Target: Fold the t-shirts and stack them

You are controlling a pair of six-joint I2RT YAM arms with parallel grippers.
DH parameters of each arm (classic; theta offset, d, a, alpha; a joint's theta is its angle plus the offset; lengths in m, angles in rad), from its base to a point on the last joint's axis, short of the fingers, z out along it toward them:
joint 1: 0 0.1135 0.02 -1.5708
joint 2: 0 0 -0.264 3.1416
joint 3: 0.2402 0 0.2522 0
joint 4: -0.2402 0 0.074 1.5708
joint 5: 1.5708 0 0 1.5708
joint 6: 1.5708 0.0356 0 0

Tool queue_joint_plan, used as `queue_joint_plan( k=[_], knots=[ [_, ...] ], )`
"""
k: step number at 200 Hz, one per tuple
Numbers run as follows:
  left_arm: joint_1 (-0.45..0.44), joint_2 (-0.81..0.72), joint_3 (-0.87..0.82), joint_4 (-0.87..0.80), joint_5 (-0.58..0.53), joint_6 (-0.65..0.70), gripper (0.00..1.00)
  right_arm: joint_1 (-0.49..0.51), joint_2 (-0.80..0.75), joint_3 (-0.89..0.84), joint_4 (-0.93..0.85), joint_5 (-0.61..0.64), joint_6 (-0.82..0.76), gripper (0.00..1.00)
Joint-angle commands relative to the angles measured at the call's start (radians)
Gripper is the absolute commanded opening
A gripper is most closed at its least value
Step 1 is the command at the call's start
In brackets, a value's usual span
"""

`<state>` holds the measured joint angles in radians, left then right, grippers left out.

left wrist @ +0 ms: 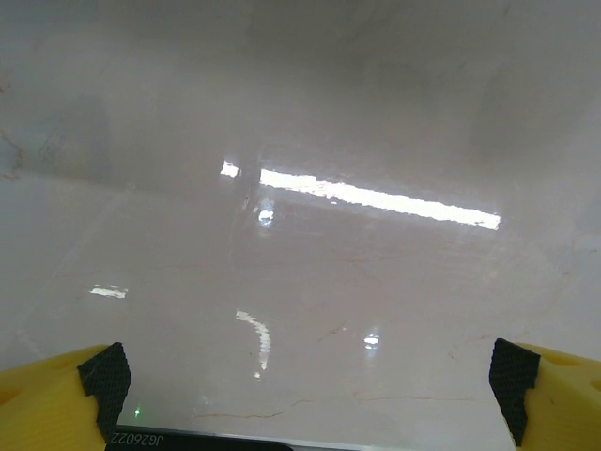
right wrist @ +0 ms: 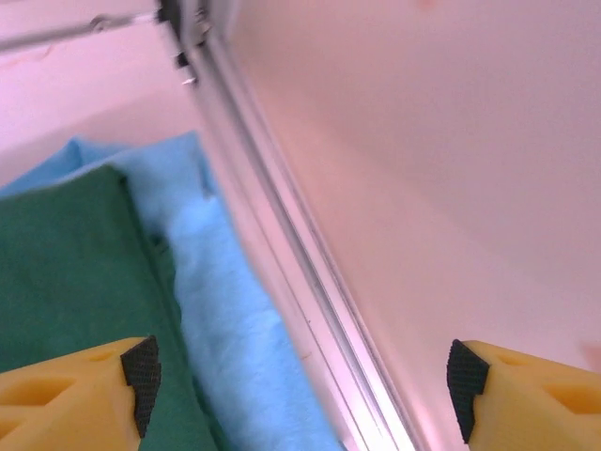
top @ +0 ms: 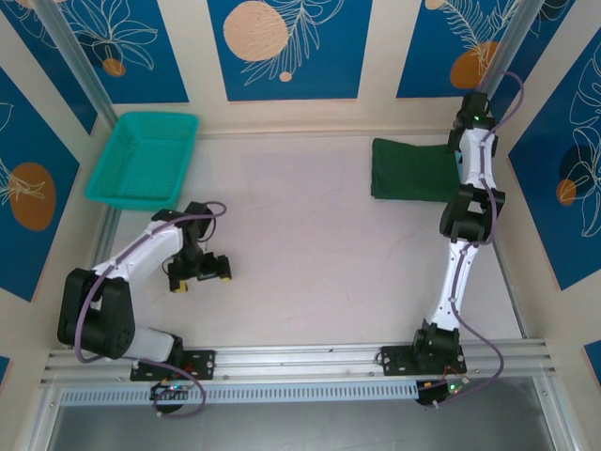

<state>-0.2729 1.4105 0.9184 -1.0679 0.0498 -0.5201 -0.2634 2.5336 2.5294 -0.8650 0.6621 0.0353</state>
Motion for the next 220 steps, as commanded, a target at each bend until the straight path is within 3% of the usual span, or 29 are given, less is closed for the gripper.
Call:
queue_joint_plan(
  k=[1, 19, 57, 65, 82, 110, 137, 167, 193, 220],
  knots=[
    [0.004, -0.016, 0.042, -0.042, 0.0, 0.01, 1.0, 0.018, -0.122, -0.046, -0.038, 0.015, 0.198, 0.82],
    [0.001, -0.051, 0.067, -0.036, 0.015, -0.001, 1.0, 0.047, -0.299, -0.3, 0.023, -0.081, 0.304, 0.82],
    [-0.043, -0.183, 0.098, -0.014, 0.018, -0.035, 1.0, 0.134, -0.821, -1.017, 0.411, -0.24, 0.471, 0.82],
    [-0.056, -0.225, 0.102, 0.0, 0.016, -0.028, 1.0, 0.153, -0.922, -1.158, 0.495, -0.276, 0.5, 0.99],
    [-0.078, -0.326, 0.114, 0.033, -0.027, -0.01, 1.0, 0.205, -1.113, -1.365, 0.602, -0.304, 0.536, 0.99],
    [-0.097, -0.543, 0.08, 0.089, -0.177, 0.003, 1.0, 0.348, -1.337, -1.52, 0.595, -0.265, 0.437, 1.0],
    [-0.097, -0.85, -0.091, 0.2, -0.302, 0.018, 1.0, 0.491, -1.511, -1.634, 0.513, -0.136, 0.362, 1.0],
    [-0.097, -1.107, -0.247, 0.286, -0.463, 0.027, 1.0, 0.548, -1.711, -1.856, 0.623, -0.12, 0.282, 1.0],
    [-0.097, -1.098, -0.3, 0.353, -0.556, 0.052, 1.0, 0.535, -1.756, -2.005, 0.785, -0.151, 0.257, 1.0],
    [-0.096, -0.901, -0.298, 0.498, -0.613, 0.14, 1.0, 0.49, -1.63, -2.024, 0.877, -0.15, 0.29, 1.0]
  ],
)
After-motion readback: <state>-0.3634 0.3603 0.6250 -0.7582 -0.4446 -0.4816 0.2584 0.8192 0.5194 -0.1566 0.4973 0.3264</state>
